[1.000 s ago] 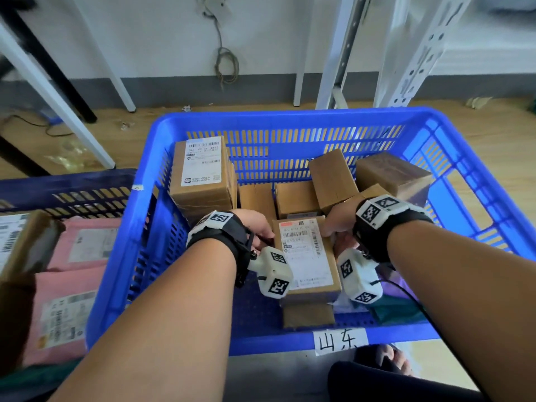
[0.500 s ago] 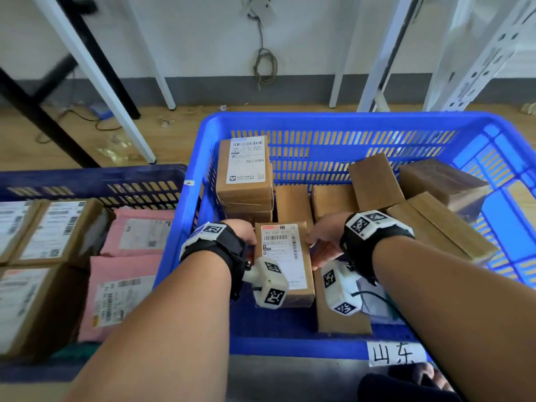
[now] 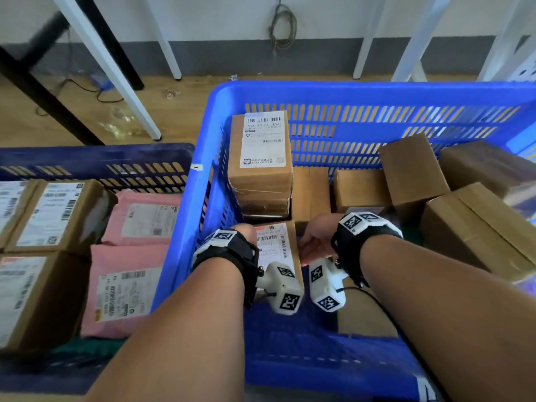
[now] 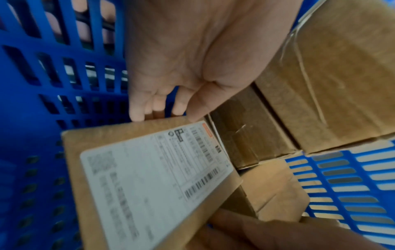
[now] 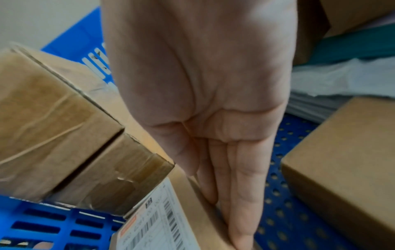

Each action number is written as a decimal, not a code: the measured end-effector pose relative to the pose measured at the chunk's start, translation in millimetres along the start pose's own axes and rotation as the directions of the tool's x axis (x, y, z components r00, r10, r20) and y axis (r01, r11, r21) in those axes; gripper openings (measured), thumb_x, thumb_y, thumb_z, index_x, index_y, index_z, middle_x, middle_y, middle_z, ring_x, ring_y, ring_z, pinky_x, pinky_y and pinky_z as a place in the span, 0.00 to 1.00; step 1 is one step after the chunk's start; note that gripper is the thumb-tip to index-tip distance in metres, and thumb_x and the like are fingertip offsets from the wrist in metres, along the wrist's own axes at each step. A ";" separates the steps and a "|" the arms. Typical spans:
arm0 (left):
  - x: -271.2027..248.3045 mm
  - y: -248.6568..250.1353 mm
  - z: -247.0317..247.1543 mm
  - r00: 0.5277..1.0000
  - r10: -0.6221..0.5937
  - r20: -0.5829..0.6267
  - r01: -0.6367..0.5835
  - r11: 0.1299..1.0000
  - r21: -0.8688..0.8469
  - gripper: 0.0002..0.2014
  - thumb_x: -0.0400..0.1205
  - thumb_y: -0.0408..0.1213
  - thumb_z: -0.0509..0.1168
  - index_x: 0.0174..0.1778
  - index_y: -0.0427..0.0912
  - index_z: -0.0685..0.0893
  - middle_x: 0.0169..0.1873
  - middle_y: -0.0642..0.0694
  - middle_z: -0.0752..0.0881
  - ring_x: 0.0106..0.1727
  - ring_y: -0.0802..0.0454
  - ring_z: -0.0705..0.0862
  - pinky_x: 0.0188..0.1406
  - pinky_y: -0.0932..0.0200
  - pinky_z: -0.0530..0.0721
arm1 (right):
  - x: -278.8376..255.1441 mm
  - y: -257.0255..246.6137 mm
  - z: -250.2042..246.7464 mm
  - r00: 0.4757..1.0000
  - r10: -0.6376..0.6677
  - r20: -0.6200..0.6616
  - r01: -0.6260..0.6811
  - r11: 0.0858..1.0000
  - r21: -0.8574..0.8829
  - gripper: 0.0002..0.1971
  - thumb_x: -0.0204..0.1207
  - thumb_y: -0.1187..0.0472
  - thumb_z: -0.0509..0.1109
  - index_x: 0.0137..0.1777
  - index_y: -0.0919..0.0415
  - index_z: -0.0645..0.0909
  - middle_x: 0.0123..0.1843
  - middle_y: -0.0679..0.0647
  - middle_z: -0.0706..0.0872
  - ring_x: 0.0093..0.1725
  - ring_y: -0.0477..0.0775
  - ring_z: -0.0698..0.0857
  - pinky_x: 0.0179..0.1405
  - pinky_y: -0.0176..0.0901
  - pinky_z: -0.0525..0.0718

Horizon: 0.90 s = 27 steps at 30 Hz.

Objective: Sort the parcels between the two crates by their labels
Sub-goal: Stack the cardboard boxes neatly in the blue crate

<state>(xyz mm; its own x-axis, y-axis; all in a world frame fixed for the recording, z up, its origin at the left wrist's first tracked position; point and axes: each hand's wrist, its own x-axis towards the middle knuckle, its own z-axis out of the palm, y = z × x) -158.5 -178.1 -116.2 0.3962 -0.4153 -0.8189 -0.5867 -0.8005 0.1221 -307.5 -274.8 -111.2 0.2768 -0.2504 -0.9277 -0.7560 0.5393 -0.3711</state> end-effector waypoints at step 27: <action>-15.4 20.4 -18.9 0.997 0.063 -0.049 -0.043 0.939 0.341 0.18 0.89 0.32 0.53 0.73 0.31 0.74 0.61 0.35 0.81 0.56 0.44 0.78 0.53 0.58 0.75 | 2.4 -12.7 1.0 0.987 -0.142 -0.076 0.142 0.990 -0.009 0.18 0.84 0.66 0.57 0.69 0.76 0.76 0.43 0.65 0.84 0.43 0.62 0.84 0.46 0.46 0.84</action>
<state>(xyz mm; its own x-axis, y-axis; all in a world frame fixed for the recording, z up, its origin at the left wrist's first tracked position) -163.3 -196.3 -90.5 0.3924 -0.4857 -0.7811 -0.8088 -0.5866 -0.0416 -296.7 -281.4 -108.7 0.3360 -0.3847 -0.8597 -0.7144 0.4908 -0.4988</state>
